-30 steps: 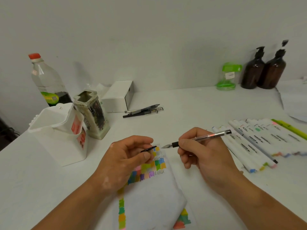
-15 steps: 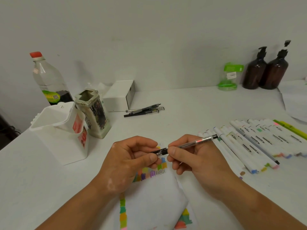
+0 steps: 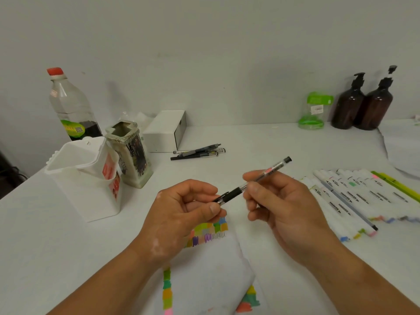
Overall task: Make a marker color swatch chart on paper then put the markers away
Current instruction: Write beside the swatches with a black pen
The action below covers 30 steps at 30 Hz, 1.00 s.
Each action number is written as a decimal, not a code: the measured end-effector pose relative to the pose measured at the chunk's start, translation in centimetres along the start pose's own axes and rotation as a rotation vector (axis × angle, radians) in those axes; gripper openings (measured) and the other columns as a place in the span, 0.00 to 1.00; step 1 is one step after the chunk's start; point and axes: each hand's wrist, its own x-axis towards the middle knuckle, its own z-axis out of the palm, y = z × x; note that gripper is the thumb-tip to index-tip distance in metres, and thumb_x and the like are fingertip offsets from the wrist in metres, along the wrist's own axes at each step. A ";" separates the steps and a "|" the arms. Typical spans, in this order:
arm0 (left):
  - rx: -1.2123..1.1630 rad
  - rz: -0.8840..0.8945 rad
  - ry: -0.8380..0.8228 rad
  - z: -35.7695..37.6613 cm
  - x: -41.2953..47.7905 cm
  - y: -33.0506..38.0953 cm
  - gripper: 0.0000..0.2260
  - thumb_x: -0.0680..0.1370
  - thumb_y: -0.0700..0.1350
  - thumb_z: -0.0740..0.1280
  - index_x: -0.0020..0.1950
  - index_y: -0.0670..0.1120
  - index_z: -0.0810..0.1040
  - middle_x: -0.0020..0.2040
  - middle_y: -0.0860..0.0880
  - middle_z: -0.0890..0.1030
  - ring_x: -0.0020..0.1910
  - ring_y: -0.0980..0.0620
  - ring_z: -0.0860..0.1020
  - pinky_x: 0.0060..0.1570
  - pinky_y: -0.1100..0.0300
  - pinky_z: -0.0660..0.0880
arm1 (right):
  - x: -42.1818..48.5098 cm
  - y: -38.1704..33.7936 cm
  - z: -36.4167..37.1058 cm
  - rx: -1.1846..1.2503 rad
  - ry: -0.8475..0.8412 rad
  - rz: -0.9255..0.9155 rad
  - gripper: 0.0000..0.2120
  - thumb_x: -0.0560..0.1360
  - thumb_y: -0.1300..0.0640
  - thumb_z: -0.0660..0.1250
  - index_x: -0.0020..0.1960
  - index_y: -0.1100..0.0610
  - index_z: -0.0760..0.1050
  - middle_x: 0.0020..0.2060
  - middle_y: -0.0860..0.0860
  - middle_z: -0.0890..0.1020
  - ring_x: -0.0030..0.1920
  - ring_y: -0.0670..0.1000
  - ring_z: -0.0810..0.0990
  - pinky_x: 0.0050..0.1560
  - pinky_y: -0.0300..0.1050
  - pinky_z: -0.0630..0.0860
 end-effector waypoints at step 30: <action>0.727 0.056 0.269 -5.8 2.9 -3.3 0.03 0.78 0.47 0.70 0.45 0.54 0.82 0.39 0.58 0.82 0.35 0.57 0.80 0.38 0.69 0.78 | 18.1 2.7 5.2 -1.620 -0.388 -0.108 0.21 0.83 0.52 0.61 0.74 0.57 0.68 0.66 0.55 0.75 0.62 0.57 0.76 0.63 0.52 0.74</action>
